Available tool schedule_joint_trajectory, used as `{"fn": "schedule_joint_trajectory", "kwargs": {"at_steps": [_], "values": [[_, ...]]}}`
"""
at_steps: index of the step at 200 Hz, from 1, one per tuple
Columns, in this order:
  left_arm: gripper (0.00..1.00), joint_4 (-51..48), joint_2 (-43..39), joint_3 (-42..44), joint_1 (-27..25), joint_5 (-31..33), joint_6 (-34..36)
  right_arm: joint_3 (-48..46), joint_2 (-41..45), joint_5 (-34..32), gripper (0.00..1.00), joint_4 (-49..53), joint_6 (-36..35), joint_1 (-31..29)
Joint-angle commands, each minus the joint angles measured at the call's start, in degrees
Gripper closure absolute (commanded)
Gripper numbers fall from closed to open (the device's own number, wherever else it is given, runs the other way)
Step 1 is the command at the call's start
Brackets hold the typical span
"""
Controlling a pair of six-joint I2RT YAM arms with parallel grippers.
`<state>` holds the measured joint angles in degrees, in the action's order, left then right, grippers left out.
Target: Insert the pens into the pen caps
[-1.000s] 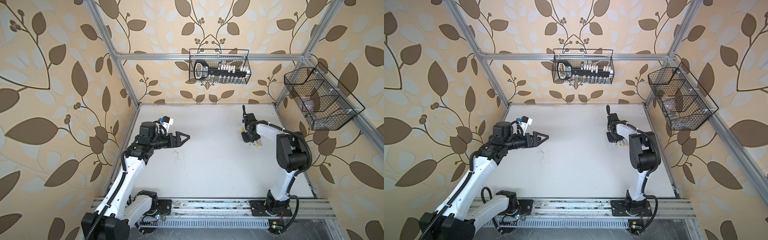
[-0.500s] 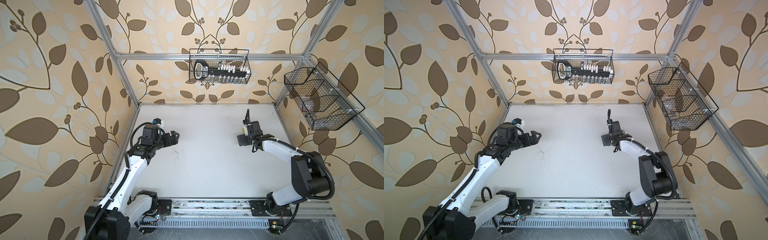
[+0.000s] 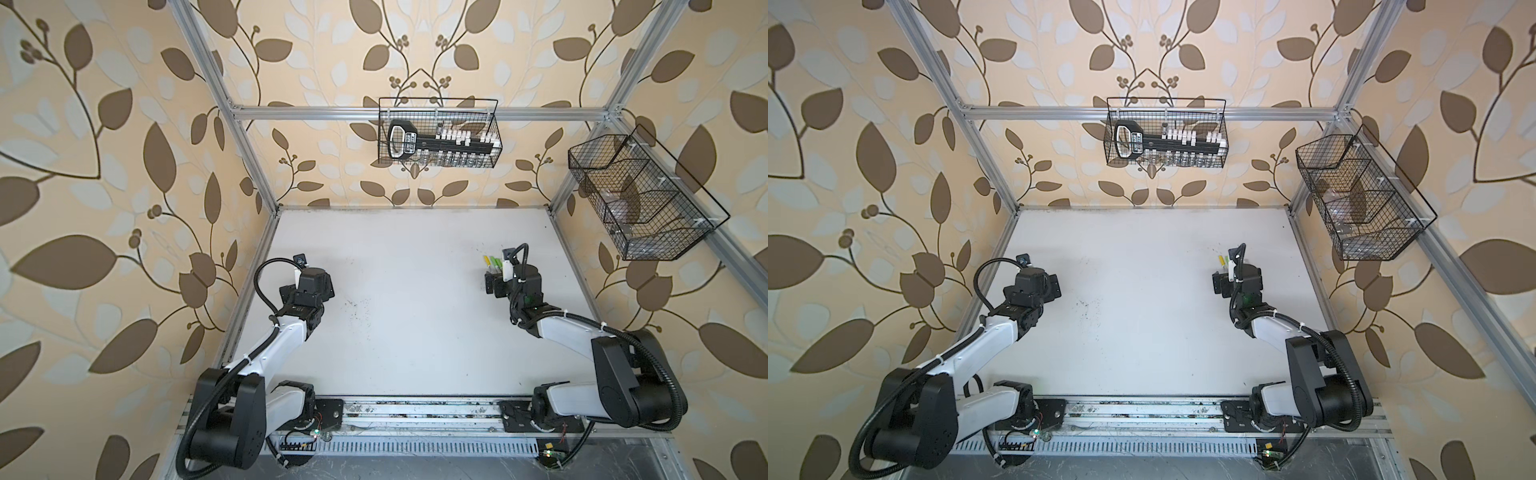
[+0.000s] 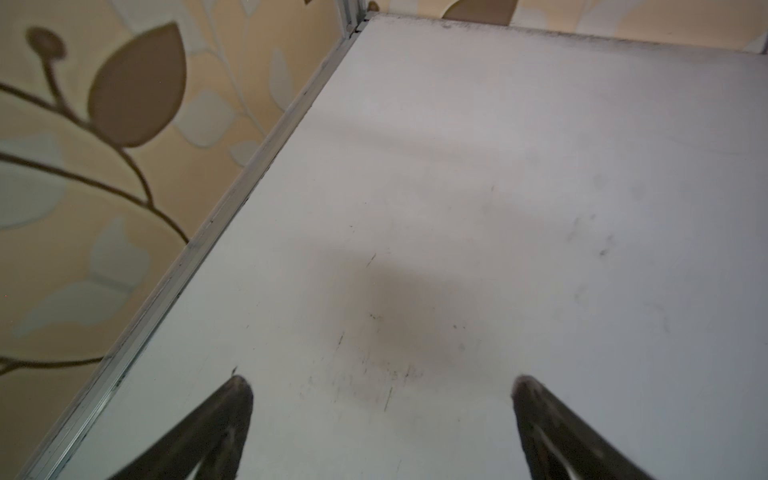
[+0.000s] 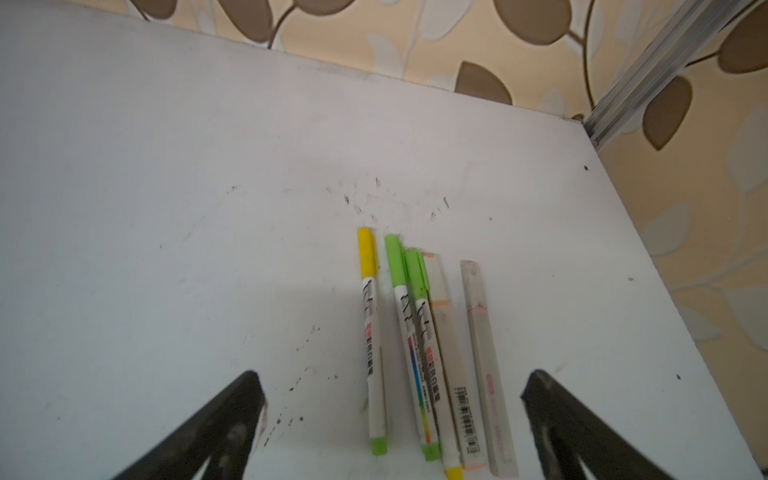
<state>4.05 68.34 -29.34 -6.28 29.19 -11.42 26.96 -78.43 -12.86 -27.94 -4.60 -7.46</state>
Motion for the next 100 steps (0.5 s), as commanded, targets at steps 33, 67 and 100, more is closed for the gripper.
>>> {"fn": "schedule_joint_trajectory", "kwargs": {"at_steps": [33, 67, 100], "values": [[0.01, 23.06, 8.38, 3.91, 0.57, 7.64, 1.36, -11.99, 3.4, 9.23, 0.0, -20.27, 4.92, 6.99], [0.01, 35.75, 12.7, 6.88, 0.7, 5.48, 5.58, -15.28, 2.14, 8.82, 0.0, -26.58, 5.1, 6.82], [0.01, 30.9, 17.2, 2.41, 1.71, 2.46, 6.15, -16.29, 1.19, 7.79, 0.0, -29.28, 5.45, 6.73]]}}
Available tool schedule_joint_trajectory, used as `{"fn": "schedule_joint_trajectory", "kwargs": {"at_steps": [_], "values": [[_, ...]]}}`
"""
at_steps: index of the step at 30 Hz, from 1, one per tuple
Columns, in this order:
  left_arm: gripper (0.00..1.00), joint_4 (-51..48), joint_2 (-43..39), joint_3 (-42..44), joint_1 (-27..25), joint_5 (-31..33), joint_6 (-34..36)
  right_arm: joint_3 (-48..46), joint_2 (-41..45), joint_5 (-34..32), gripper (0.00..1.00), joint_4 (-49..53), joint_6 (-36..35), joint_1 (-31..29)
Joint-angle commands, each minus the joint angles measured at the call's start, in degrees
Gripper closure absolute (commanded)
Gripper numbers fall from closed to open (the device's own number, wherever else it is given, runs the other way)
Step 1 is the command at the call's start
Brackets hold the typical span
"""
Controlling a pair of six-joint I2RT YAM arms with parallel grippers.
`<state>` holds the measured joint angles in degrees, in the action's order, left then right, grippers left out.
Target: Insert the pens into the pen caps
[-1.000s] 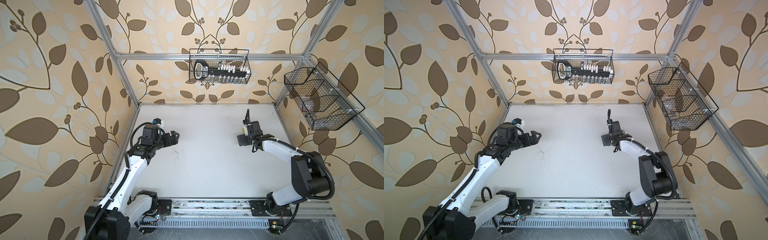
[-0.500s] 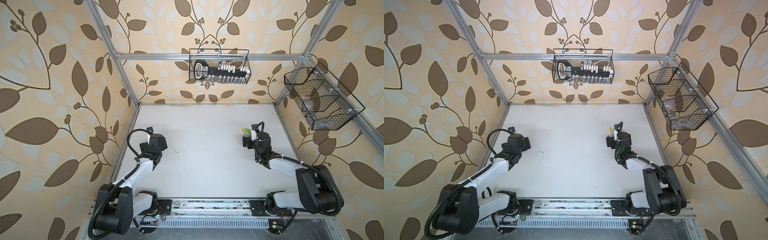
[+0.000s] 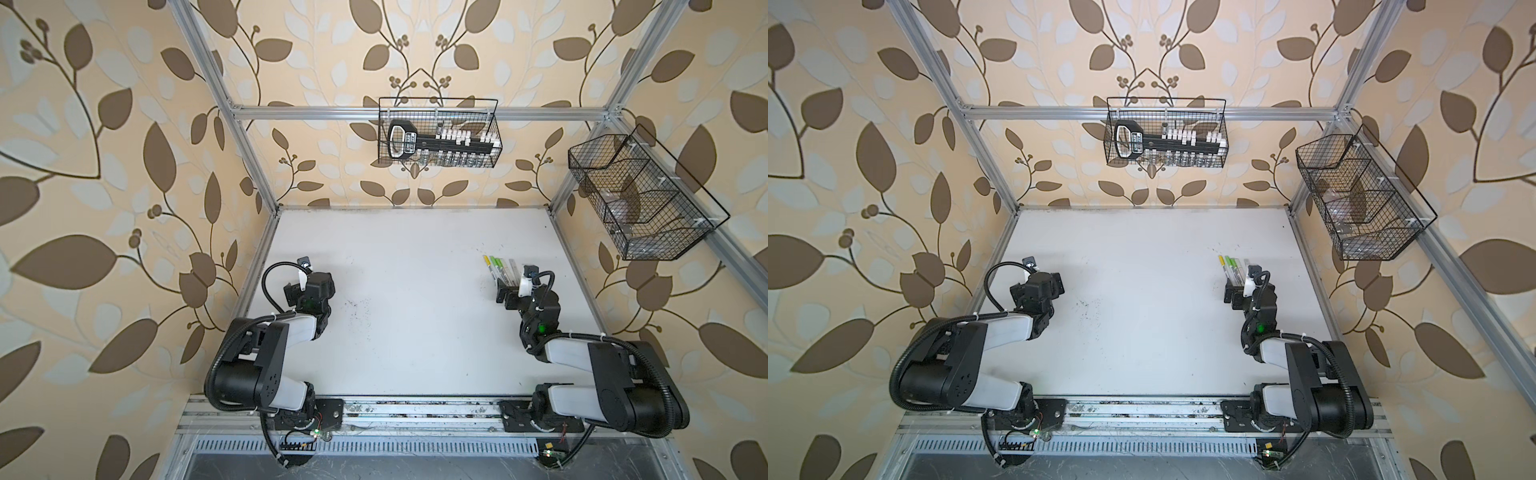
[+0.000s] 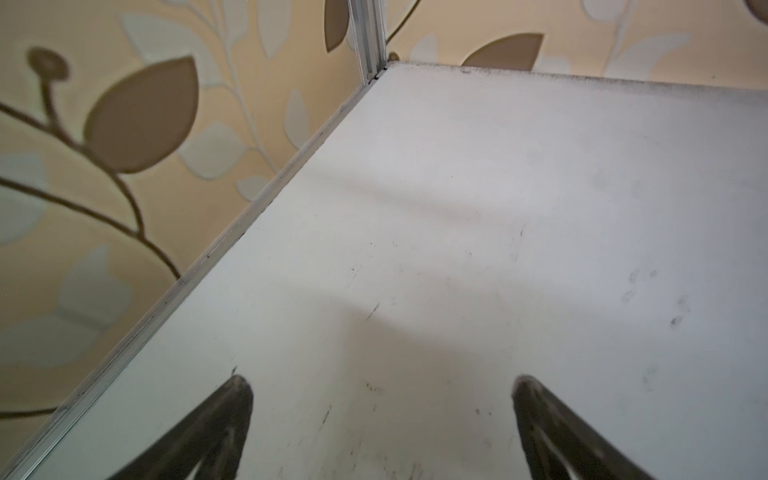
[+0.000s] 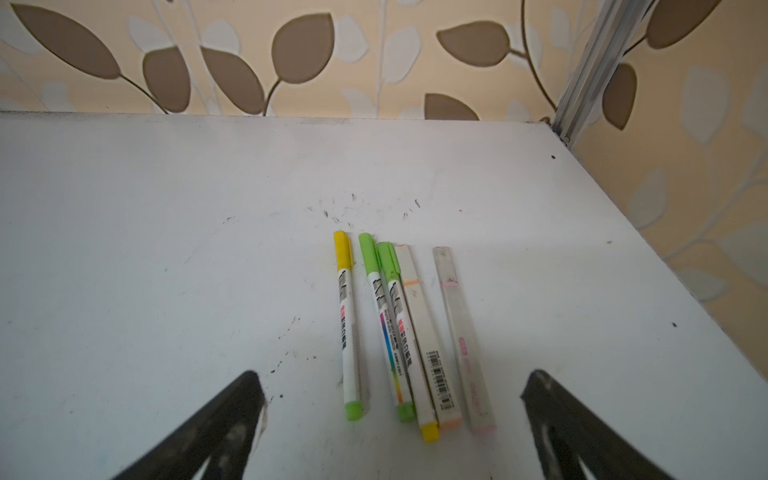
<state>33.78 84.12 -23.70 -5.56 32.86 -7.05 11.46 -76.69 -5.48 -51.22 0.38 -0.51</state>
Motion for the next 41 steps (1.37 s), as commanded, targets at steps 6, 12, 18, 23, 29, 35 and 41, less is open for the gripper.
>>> {"fn": "schedule_joint_trajectory", "kwargs": {"at_steps": [6, 12, 18, 23, 29, 35, 41], "values": [[0.01, 3.69, 0.38, -1.2, 0.99, -0.62, 1.27, -1.18, -0.25, -1.77, 0.0, -6.47, -0.21, -1.51], [0.01, 13.33, -0.44, 4.6, 0.99, -6.29, 3.4, -0.92, -0.39, -2.34, 0.0, -6.09, 0.7, -0.93], [0.01, 12.27, 2.29, 2.73, 2.54, -9.68, 3.45, -1.1, -0.4, -3.16, 0.0, -6.43, 1.28, -0.63], [0.01, 12.33, 2.19, 2.85, 2.97, -10.29, 3.31, -1.27, -0.22, -3.58, 0.0, -6.61, 1.11, -0.98], [0.01, 12.01, 2.02, 2.86, 3.01, -10.36, 3.18, -1.29, -0.28, -4.73, 0.0, -6.72, 0.56, -1.86], [0.01, 12.0, 2.12, 2.72, 2.99, -10.36, 3.19, -1.09, -0.26, -3.93, 0.0, -6.43, 0.6, -1.53], [0.01, 12.01, 2.03, 2.75, 2.99, -10.41, 3.18, -1.09, -0.3, -3.93, 0.0, -6.35, 0.62, -1.51]]}}
